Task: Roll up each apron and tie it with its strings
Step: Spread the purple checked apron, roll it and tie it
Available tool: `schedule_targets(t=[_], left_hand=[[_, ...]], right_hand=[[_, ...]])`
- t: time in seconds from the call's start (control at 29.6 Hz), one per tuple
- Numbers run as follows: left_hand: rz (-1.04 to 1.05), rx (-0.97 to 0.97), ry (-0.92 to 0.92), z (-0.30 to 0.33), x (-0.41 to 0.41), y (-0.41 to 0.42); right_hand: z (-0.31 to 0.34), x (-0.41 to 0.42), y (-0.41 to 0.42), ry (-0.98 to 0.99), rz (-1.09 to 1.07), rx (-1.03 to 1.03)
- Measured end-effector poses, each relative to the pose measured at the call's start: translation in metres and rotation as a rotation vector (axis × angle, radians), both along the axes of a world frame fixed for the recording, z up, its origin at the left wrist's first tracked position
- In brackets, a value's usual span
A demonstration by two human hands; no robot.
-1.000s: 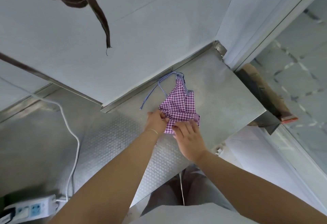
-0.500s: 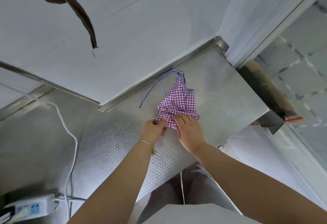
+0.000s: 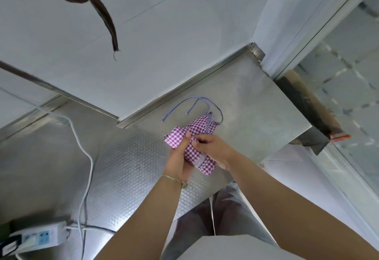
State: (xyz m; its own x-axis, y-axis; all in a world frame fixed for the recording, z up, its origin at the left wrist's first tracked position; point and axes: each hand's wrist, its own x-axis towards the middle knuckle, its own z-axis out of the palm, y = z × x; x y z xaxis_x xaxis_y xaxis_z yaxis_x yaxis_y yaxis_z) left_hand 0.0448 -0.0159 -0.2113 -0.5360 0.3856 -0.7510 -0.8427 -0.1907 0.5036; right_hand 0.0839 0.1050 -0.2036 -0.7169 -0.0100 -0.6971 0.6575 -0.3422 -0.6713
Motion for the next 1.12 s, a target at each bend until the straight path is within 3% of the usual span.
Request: schedule_targets(t=[0.1, 0.17, 0.24, 0.34, 0.41, 0.51, 0.64, 0.78, 0.98, 1.12], left_hand=[[0.022, 0.028, 0.007, 0.009, 0.006, -0.002], [0.056, -0.002, 0.0, 0.016, 0.007, 0.0], [0.108, -0.067, 0.003, 0.021, 0.006, 0.0], [0.194, -0.242, 0.027, 0.031, -0.002, 0.006], [0.209, -0.3, 0.066, 0.039, -0.009, 0.008], [0.13, -0.399, 0.198, 0.058, -0.017, 0.012], [-0.067, -0.368, 0.357, 0.087, -0.021, 0.018], [-0.119, -0.28, 0.22, 0.118, -0.032, 0.018], [-0.082, -0.239, 0.236, 0.141, -0.044, 0.016], [-0.094, -0.198, 0.234, 0.153, -0.048, 0.015]], right_hand=[[0.015, -0.001, 0.006, -0.063, 0.016, -0.138], [0.022, -0.002, 0.005, -0.077, 0.025, -0.11], [0.031, -0.004, -0.005, 0.0, 0.054, 0.17], [0.04, -0.001, -0.029, 0.173, 0.136, 0.968], [0.046, 0.001, -0.044, 0.309, 0.196, 1.159], [0.055, 0.002, -0.052, 0.374, 0.198, 1.053], [0.082, -0.007, -0.04, 0.342, -0.031, 0.829], [0.112, -0.01, -0.031, 0.381, -0.097, 0.554], [0.114, -0.012, -0.03, 0.379, -0.089, 0.5], [0.124, -0.015, -0.022, 0.319, -0.237, 0.114]])
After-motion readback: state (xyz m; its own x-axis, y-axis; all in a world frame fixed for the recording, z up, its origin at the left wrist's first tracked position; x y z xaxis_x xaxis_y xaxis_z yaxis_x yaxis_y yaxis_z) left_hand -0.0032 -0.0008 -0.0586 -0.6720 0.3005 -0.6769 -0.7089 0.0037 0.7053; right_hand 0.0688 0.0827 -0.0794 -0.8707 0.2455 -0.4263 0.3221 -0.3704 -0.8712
